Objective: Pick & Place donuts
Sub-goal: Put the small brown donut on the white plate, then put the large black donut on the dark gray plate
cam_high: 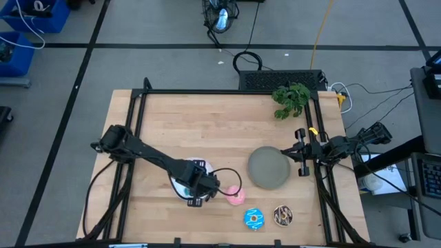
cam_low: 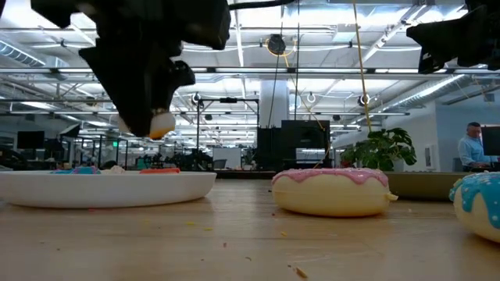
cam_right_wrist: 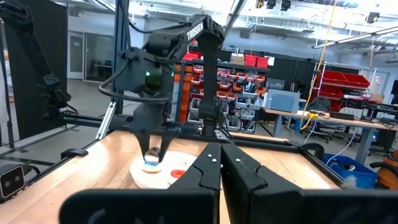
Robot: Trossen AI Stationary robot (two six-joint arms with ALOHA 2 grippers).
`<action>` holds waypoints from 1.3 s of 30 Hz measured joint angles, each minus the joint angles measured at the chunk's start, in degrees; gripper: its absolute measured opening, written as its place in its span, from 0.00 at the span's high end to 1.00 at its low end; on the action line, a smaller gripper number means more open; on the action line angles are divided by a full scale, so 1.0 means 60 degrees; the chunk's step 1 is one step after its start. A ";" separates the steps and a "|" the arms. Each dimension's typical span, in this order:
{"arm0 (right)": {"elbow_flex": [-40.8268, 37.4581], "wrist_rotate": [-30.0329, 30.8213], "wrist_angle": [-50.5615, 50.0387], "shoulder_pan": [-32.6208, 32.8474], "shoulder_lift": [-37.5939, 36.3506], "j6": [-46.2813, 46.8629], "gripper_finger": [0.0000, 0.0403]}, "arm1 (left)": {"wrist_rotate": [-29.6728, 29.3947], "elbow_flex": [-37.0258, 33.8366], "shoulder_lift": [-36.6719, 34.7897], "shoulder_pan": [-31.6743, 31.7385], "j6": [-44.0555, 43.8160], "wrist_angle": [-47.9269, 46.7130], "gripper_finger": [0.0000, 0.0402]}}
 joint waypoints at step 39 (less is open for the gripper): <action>0.0000 0.0000 0.0021 0.0001 -0.0001 -0.0027 1.00 | -0.0087 0.0028 0.0477 0.0128 0.0045 0.0335 0.24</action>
